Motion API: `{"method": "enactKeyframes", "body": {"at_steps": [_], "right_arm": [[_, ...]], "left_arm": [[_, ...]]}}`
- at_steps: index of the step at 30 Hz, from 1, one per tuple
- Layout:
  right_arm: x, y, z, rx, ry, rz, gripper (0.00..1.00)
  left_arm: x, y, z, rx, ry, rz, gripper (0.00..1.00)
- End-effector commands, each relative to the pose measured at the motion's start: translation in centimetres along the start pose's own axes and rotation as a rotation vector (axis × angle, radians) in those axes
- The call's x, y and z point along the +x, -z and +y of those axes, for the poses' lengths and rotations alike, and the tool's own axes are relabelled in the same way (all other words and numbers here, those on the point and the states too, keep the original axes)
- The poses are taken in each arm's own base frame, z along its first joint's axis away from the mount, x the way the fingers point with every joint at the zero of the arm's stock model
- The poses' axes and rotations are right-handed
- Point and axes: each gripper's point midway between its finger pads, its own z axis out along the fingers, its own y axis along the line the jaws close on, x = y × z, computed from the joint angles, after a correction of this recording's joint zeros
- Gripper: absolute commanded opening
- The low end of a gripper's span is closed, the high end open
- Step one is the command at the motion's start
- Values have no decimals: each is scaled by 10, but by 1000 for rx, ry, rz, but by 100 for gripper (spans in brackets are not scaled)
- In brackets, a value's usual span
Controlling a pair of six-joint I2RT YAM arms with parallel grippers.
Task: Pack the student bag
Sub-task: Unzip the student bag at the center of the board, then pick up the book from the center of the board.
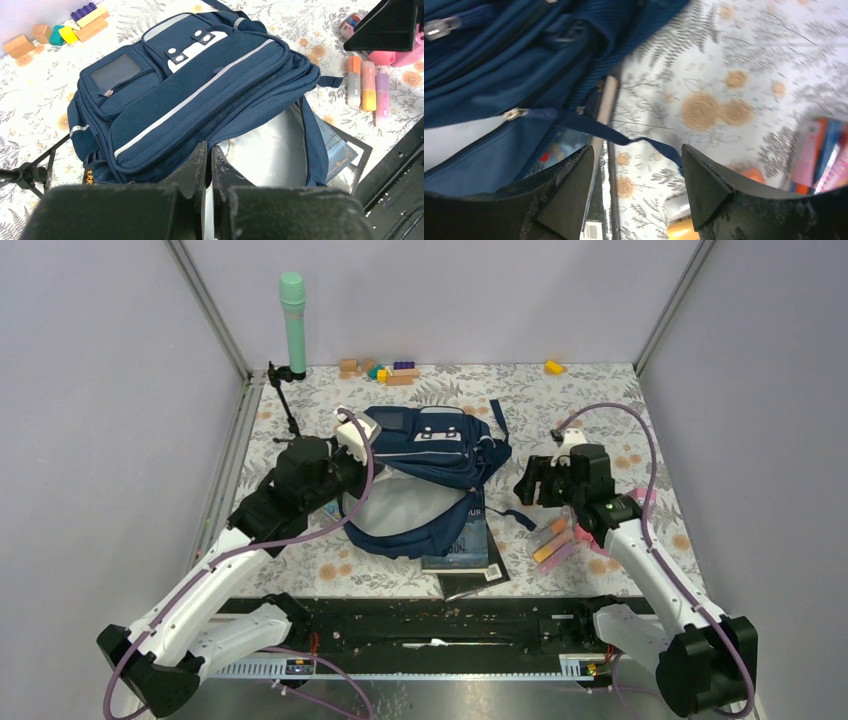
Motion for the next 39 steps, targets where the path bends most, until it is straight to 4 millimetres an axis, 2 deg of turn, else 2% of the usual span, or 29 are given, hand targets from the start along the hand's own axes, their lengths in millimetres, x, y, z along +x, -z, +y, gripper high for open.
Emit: {"method": "enactKeyframes", "body": {"at_steps": [1,4,8,12,18,21,24,27,33,34,36,37,39], "right_arm": [[-8,1,39,-108,131,-68,72],[-2,-3,56,-141,92,-73,72],[2,6,91,-251,53,-130,73],[16,13,94,-249,-63,-112,73],[65,15,80,-217,-224,-4,73],[84,14,84,-265,-246,33,73],[102,10,82,-271,-272,83,73],[114,6,80,-267,-326,111,72],[119,-1,89,-314,-385,126,70],[120,-2,90,-318,-388,132,69],[120,-3,92,-327,-390,138,69],[120,-4,92,-329,-390,140,69],[121,-4,93,-330,-387,147,69]], "left_arm": [[-58,9,4,-20,11,-168,0],[-60,7,3,-14,15,-174,0],[-72,2,4,-25,55,-174,0],[-82,-11,11,-62,113,-156,0],[-101,-34,29,-129,191,-140,0],[-104,-42,32,-134,201,-139,0],[-96,-48,35,-139,197,-127,0],[-78,-53,37,-153,192,-107,0],[-44,-61,40,-180,210,-32,0],[-40,-61,38,-173,216,-15,10],[-35,-58,33,-151,215,6,56],[-35,-55,29,-143,211,7,72],[-34,-44,18,-132,200,-5,84]]}}
